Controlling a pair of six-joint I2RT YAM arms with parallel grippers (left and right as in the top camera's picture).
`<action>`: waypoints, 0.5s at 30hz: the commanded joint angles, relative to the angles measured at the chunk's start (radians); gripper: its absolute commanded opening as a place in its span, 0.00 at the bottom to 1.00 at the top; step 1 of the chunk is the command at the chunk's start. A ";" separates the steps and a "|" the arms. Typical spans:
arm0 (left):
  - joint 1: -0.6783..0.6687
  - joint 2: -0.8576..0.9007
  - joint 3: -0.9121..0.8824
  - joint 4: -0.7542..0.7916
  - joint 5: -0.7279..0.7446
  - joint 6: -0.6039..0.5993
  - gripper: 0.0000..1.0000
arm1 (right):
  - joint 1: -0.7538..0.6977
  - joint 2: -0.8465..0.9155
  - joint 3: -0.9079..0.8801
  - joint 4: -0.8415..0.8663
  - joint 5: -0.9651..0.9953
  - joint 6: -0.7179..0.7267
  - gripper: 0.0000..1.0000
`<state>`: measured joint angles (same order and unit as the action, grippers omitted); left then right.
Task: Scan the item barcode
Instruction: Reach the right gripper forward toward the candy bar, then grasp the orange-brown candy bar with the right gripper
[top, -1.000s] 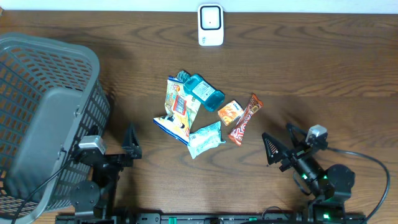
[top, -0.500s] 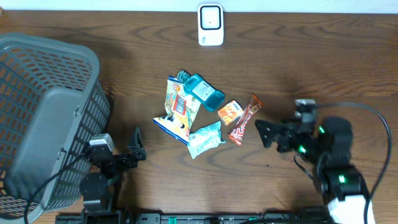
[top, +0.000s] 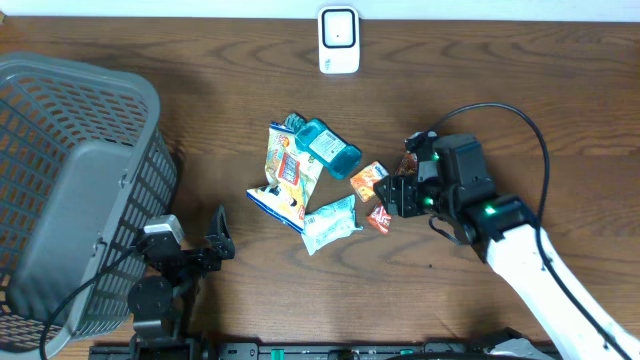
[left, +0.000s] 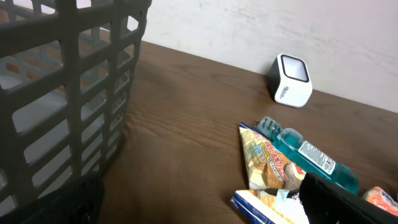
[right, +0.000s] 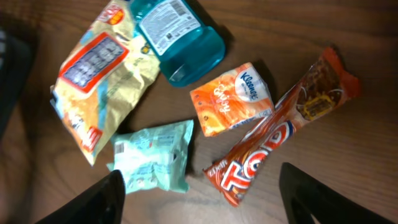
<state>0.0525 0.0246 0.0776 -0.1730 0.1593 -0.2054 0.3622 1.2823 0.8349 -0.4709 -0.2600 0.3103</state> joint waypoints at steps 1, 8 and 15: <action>0.002 0.000 -0.015 -0.027 0.016 0.002 1.00 | 0.010 0.062 0.014 0.032 0.027 0.090 0.77; 0.002 0.000 -0.015 -0.027 0.016 0.002 1.00 | 0.013 0.232 0.072 0.026 0.187 0.145 0.60; 0.002 0.000 -0.015 -0.027 0.016 0.002 1.00 | 0.034 0.356 0.121 0.034 0.282 0.169 0.54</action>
<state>0.0521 0.0246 0.0780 -0.1738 0.1593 -0.2054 0.3729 1.6005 0.9325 -0.4419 -0.0483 0.4538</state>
